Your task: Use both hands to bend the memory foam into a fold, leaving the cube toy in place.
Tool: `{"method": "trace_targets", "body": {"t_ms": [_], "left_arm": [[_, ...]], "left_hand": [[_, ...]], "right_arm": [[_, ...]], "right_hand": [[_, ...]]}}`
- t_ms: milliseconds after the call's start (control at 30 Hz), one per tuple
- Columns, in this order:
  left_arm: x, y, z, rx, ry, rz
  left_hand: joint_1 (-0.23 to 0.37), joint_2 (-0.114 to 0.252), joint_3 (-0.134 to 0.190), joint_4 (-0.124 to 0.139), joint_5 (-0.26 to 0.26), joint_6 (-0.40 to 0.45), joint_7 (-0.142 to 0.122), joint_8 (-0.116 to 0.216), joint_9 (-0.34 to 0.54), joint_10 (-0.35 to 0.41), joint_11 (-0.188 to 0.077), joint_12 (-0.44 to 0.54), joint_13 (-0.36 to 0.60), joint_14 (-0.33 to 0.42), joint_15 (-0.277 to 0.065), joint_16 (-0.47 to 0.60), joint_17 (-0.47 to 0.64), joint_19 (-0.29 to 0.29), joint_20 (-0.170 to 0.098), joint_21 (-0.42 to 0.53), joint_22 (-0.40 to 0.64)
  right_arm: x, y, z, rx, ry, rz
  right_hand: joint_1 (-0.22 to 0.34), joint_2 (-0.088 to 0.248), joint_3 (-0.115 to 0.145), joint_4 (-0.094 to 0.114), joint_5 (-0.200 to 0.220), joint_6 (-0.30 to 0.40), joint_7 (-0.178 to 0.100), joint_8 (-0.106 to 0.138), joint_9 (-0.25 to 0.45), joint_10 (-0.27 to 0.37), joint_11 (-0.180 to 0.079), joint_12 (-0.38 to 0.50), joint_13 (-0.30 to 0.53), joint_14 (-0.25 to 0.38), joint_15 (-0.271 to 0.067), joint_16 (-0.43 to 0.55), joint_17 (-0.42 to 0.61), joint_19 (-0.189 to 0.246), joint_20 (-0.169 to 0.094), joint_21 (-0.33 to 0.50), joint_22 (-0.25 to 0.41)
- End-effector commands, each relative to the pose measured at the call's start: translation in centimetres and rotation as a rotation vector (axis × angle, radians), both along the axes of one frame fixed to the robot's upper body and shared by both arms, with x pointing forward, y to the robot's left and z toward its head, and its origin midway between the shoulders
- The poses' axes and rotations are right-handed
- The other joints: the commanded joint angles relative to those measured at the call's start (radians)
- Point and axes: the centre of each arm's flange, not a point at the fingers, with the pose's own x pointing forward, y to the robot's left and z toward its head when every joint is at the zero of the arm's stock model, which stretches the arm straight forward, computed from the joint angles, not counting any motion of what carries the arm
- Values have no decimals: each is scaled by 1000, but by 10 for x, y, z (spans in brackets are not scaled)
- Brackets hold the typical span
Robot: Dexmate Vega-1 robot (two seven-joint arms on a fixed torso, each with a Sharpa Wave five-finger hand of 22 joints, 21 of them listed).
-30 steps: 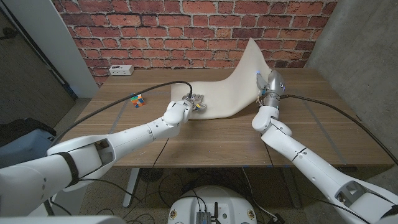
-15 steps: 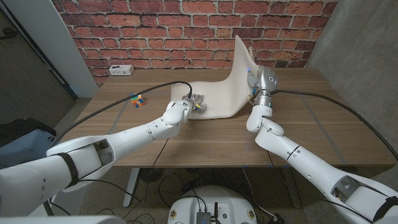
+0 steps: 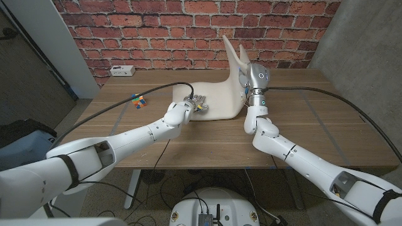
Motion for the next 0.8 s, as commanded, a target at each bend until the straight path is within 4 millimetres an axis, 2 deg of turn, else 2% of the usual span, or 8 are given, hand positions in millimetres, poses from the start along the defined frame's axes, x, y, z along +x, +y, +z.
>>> {"method": "trace_targets", "body": {"t_ms": [33,500,800], "left_arm": [[0,2,-2,-5,2,-3],[-2,3,-3,-7,0,-7],[-4,4,-5,-12,-1,-10]], "left_hand": [[-13,123,1,-9,5,-203,-29,6,6,-274,3,8,5,-189,3,4,2,-117,-6,3,3],[-13,122,1,-9,5,-204,-28,7,6,-277,3,8,4,-191,3,4,2,-118,-9,3,3],[-13,122,1,-9,5,-205,-29,7,6,-276,3,9,4,-192,3,5,2,-119,-10,3,3]], "right_arm": [[-4,32,1,-191,-84,-68],[-8,55,-2,-281,-138,-75],[-11,71,-4,-312,-163,-57]], "right_hand": [[-4,-9,4,8,8,35,-33,-4,5,4,-15,6,5,28,-54,-11,2,-3,-3,11,3],[-9,-15,8,9,11,41,-39,-9,5,11,-26,4,1,39,-63,-26,-1,-3,-10,21,0],[-10,-18,10,9,13,45,-41,-11,5,14,-24,2,-2,41,-68,-33,-1,-4,-11,26,-1]]}}
